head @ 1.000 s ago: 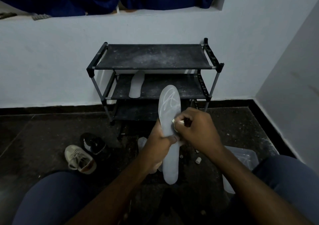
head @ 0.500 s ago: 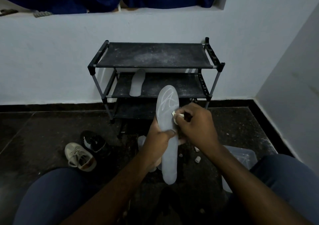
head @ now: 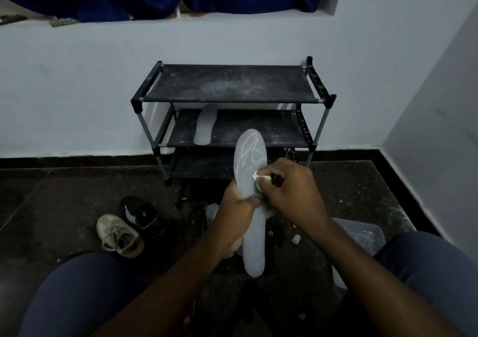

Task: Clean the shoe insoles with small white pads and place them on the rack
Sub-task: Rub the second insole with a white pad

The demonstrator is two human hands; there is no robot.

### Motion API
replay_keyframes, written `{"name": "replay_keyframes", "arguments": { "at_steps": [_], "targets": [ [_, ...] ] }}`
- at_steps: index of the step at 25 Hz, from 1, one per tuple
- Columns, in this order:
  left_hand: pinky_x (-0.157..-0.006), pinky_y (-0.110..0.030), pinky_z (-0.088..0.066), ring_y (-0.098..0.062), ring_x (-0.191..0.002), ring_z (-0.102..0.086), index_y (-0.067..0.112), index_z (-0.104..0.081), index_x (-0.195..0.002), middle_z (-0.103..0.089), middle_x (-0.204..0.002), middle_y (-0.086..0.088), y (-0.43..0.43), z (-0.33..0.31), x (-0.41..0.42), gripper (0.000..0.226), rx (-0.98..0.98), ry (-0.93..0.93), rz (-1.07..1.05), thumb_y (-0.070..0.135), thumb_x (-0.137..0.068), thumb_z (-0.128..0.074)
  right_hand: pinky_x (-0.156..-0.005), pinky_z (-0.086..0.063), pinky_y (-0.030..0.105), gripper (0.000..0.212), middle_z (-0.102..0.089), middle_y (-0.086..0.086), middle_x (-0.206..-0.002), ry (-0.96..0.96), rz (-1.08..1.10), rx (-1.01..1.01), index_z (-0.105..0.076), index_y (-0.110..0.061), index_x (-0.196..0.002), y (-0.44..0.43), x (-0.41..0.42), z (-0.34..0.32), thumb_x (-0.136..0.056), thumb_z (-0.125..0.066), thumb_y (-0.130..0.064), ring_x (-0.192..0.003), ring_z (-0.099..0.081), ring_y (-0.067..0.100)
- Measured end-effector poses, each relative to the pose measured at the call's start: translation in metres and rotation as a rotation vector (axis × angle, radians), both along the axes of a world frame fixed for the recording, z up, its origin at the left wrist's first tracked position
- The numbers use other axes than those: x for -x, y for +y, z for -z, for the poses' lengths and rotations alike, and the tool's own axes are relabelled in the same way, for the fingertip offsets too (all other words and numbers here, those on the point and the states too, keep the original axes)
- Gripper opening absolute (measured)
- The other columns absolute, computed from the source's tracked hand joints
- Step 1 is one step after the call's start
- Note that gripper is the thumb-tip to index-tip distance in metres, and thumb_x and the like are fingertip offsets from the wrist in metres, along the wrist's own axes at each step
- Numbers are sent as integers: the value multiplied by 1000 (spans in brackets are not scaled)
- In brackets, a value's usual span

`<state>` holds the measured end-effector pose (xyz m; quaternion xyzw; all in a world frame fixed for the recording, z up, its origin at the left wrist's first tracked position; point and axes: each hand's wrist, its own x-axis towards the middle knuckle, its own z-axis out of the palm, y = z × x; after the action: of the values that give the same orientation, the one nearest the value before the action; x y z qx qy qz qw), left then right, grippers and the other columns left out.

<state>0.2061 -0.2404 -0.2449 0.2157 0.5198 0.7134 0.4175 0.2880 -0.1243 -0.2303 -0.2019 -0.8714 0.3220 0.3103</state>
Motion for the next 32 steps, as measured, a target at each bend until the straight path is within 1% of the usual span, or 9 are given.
{"name": "replay_keyframes", "arguments": {
  "at_steps": [5,9,15,20,23,25,28,30,32],
  "targets": [
    [-91,-54,-59,-36,-109,-70,16,-54,-137,-69,-123,-17,-1,-2,-6,48,41,9,51,-12,-99,-45,-76,-59,35,9,-72,-6,-91,69,146,18,-79,-17,-94,12,-2,-4,-89,-72,-13,-80,-66,3],
    [-92,-56,-57,-34,-114,-68,14,-50,-142,-67,-127,-18,0,1,-4,54,12,-4,57,-16,-98,-42,-75,-59,33,10,-71,-8,-92,30,33,-2,-79,-17,-95,5,-2,-3,-90,-73,-13,-81,-67,3],
    [-85,-47,-62,-33,-102,-73,14,-51,-141,-70,-121,-17,-1,-3,-10,47,71,26,59,-10,-100,-46,-75,-59,36,9,-71,-6,-91,86,151,15,-78,-16,-93,16,-2,-4,-91,-71,-11,-80,-66,4],
    [-85,-49,-61,-31,-110,-70,12,-49,-142,-66,-127,-19,0,0,-4,54,35,2,48,-17,-97,-41,-75,-59,31,8,-70,-10,-93,-7,-9,-7,-78,-18,-94,4,-4,-1,-91,-72,-14,-82,-67,2],
    [-86,-49,-61,-34,-108,-71,13,-50,-141,-68,-125,-18,0,0,-6,49,41,-1,66,-13,-99,-44,-73,-59,38,8,-71,-8,-90,48,98,9,-78,-18,-91,12,-4,-1,-90,-71,-13,-79,-67,3],
    [-86,-48,-61,-34,-105,-72,15,-51,-141,-69,-123,-16,0,0,-9,48,82,21,72,-10,-100,-46,-76,-59,36,10,-72,-5,-91,94,150,-2,-78,-17,-93,14,-2,-5,-90,-71,-10,-80,-66,4],
    [-94,-56,-57,-35,-115,-68,16,-51,-140,-67,-127,-17,3,5,-5,51,106,19,47,-12,-98,-45,-78,-58,28,10,-71,-7,-93,68,34,-29,-78,-16,-96,3,0,-6,-91,-72,-10,-84,-66,1],
    [-101,-60,-51,-39,-121,-62,10,-54,-132,-64,-127,-19,4,6,-1,41,130,33,-3,-12,-99,-45,-77,-58,28,9,-70,-10,-93,-4,-43,-22,-78,-18,-96,-3,-2,-2,-91,-72,-13,-84,-66,0],
    [-97,-58,-54,-38,-119,-64,12,-55,-132,-66,-126,-18,4,5,-1,42,105,-7,16,-12,-99,-44,-75,-58,31,8,-70,-10,-92,-3,1,-15,-78,-18,-94,0,-2,-2,-90,-72,-13,-82,-66,1]
  ]
}}
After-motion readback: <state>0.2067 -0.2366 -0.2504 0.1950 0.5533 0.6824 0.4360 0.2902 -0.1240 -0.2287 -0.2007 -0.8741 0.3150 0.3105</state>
